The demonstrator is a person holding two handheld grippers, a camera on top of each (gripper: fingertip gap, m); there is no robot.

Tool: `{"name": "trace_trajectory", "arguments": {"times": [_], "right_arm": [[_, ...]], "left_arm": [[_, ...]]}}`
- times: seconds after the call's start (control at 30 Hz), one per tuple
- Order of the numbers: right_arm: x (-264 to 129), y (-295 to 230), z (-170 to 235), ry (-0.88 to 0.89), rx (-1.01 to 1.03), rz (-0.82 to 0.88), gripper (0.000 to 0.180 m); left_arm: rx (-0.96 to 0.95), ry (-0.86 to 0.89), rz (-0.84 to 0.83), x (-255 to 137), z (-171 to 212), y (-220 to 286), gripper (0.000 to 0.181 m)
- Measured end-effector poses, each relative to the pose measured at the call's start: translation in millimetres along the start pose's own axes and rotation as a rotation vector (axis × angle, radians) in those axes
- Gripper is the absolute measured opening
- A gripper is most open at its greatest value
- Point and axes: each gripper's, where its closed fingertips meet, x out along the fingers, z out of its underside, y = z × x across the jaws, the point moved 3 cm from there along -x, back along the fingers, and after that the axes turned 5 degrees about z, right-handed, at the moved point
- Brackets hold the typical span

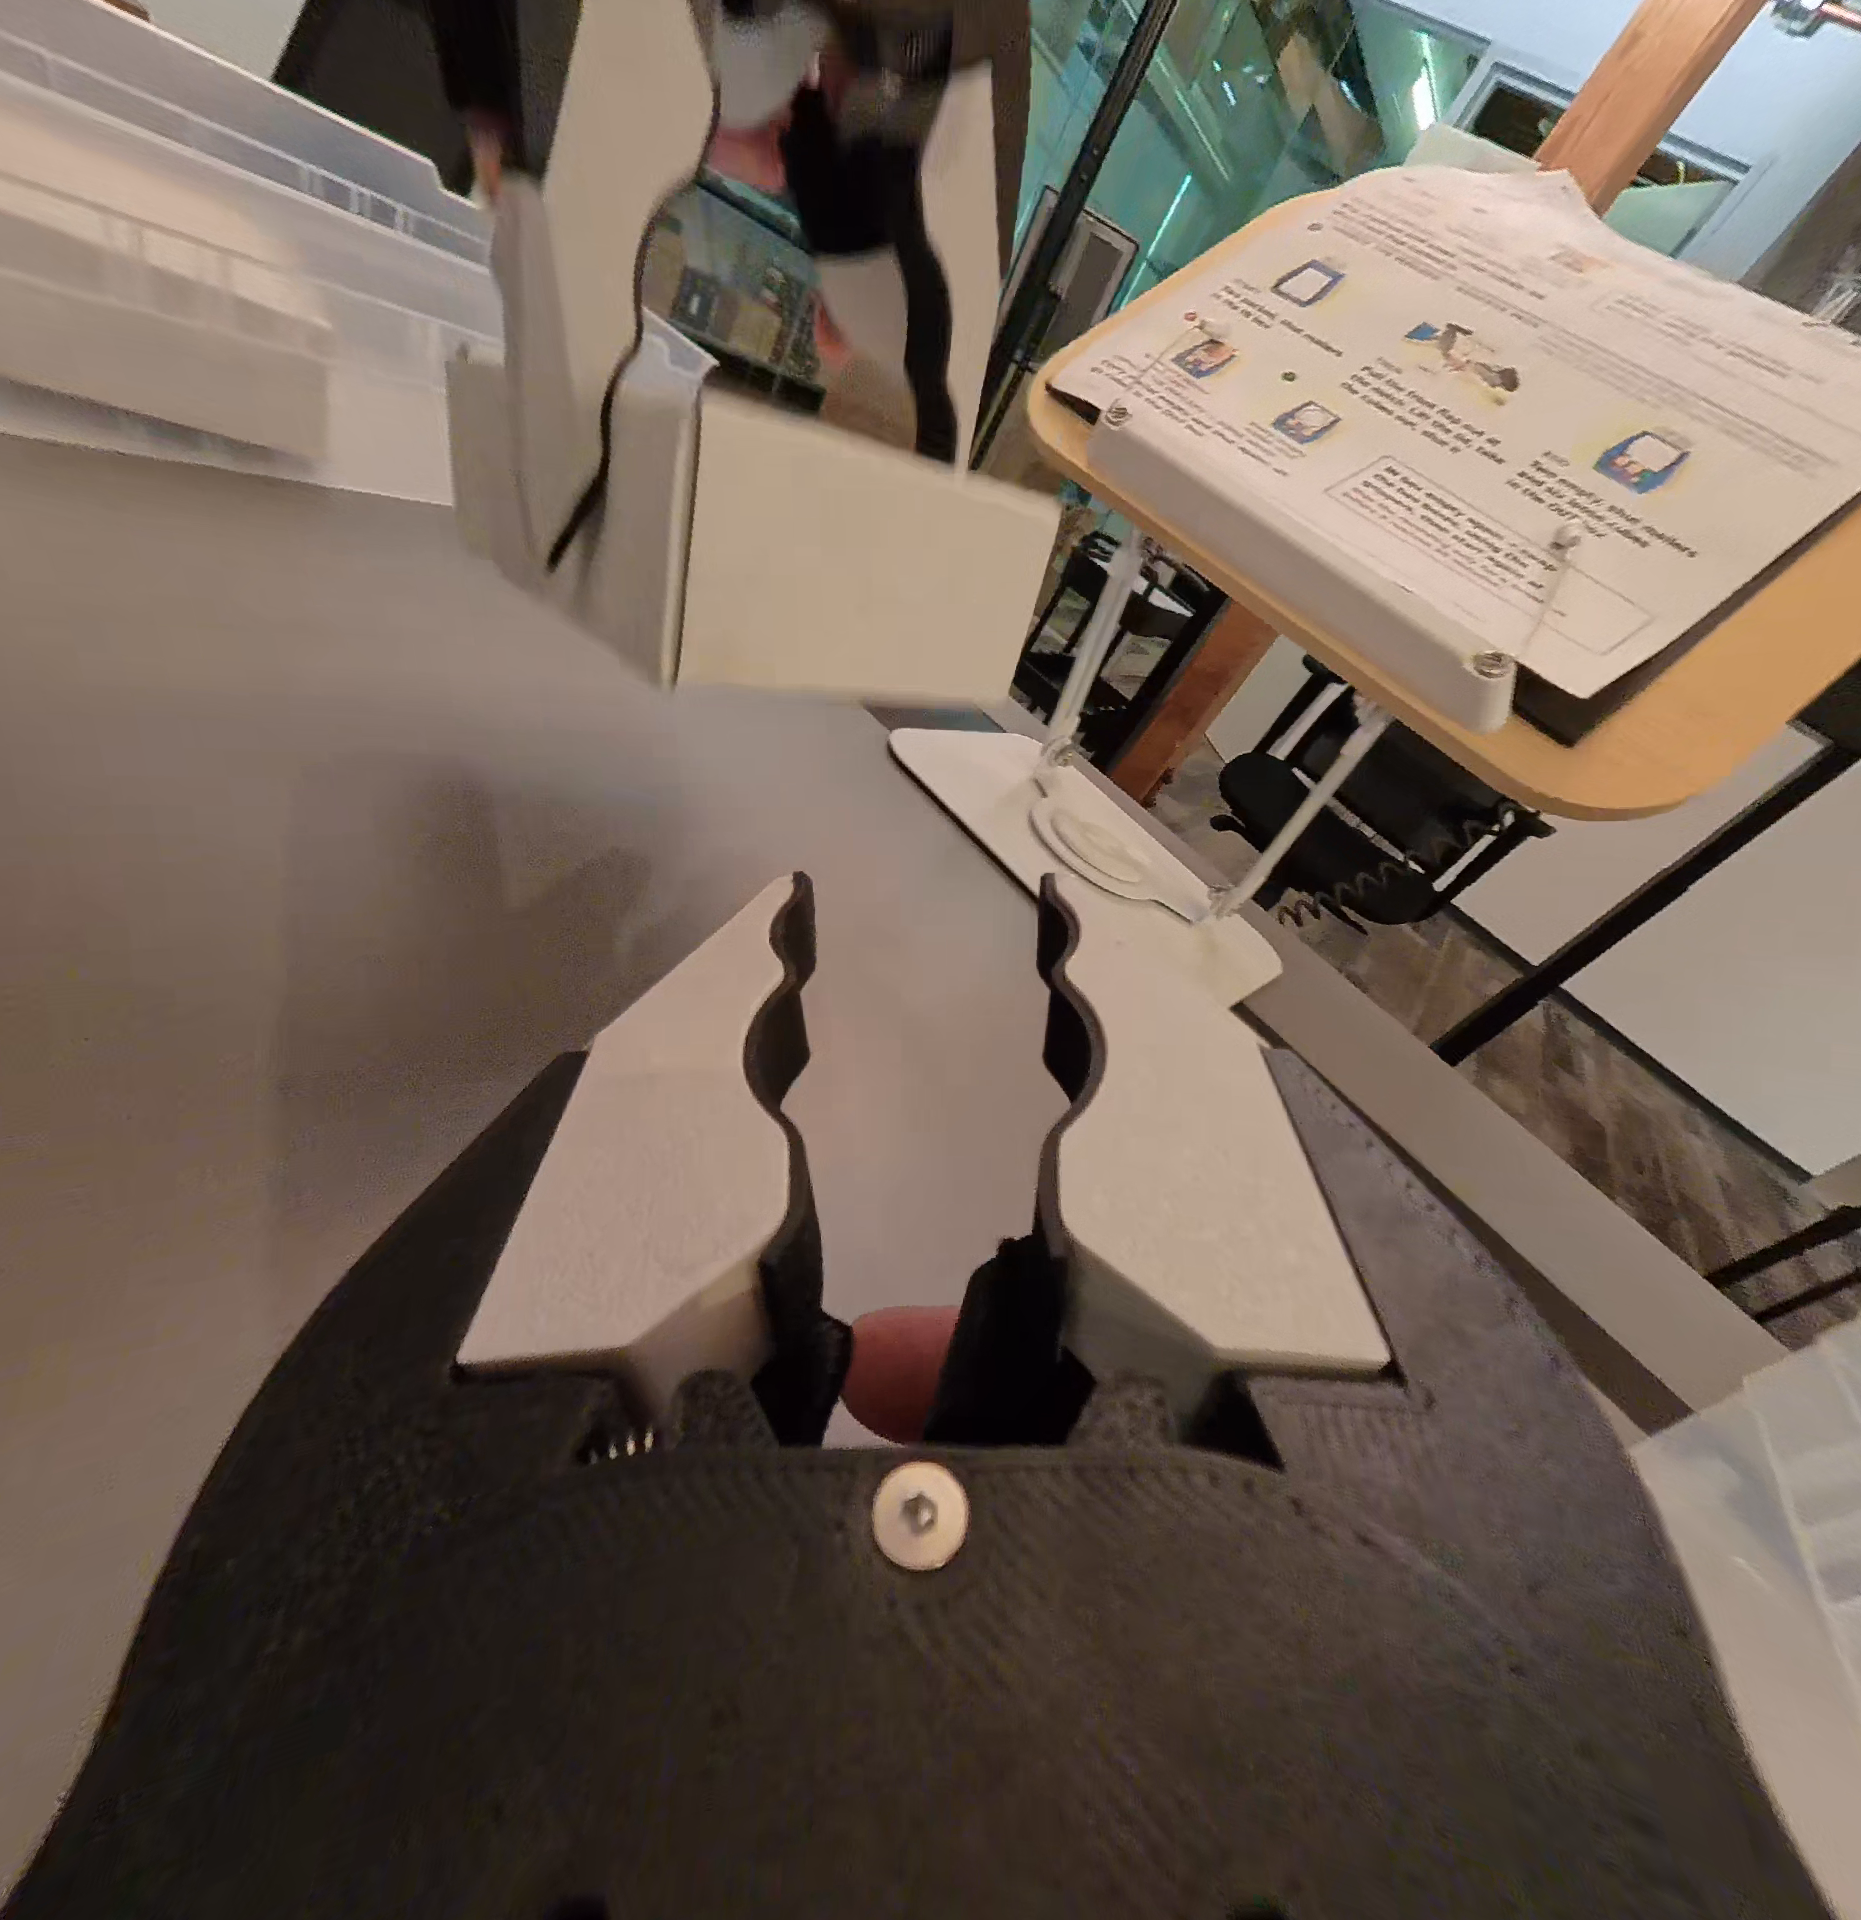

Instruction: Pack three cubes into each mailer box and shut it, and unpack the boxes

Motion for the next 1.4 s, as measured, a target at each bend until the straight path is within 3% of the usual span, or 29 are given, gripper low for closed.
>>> {"name": "trace_trajectory", "arguments": {"times": [0.13,0.27,0.4,0.6,0.73,0.8,0.87,0.97,1.07,1.23,1.4], "right_arm": [[-5.4,17.5,8.8,-0.01,0.048,0.027,0.041],[-9.9,31.0,19.3,-0.032,0.042,0.039,0.04],[-13.3,41.6,28.6,-0.052,0.051,0.044,0.04],[-16.6,35.4,20.0,-0.026,0.048,-0.003,0.044],[-13.7,17.5,26.3,-0.069,-0.051,-0.072,0.051],[-12.0,4.5,30.2,-0.092,-0.119,-0.114,0.057],[-11.2,-7.5,32.2,-0.111,-0.206,-0.142,0.062],[-7.2,-19.6,37.6,-0.145,-0.342,-0.142,0.062],[-3.0,-28.1,44.8,-0.179,-0.453,-0.146,0.061],[3.2,-39.9,50.4,-0.209,-0.59,-0.139,0.058],[10.3,-39.8,47.4,-0.225,-0.714,-0.076,0.063]], "left_arm": [[0.007,-0.049,0.025,53.5,-34.0,19.3,0.124],[-0.026,-0.01,0.013,82.3,-66.6,29.9,0.124],[-0.084,0.071,-0.032,81.6,-86.4,24.9,0.122],[-0.266,0.346,-0.056,34.4,-83.8,20.6,0.111],[-0.384,0.533,-0.121,12.3,-54.1,6.9,0.086],[-0.398,0.519,-0.181,19.2,-37.7,-0.4,0.076],[-0.402,0.466,-0.297,29.7,-22.6,-12.5,0.05],[-0.434,0.499,-0.346,42.8,-20.2,-18.9,0.041],[-0.475,0.605,-0.285,47.9,-26.7,-23.1,0.022],[-0.534,0.639,-0.192,53.6,-30.3,-32.2,0.002],[-0.592,0.629,-0.131,58.0,-31.5,-43.8,0.0]]}}
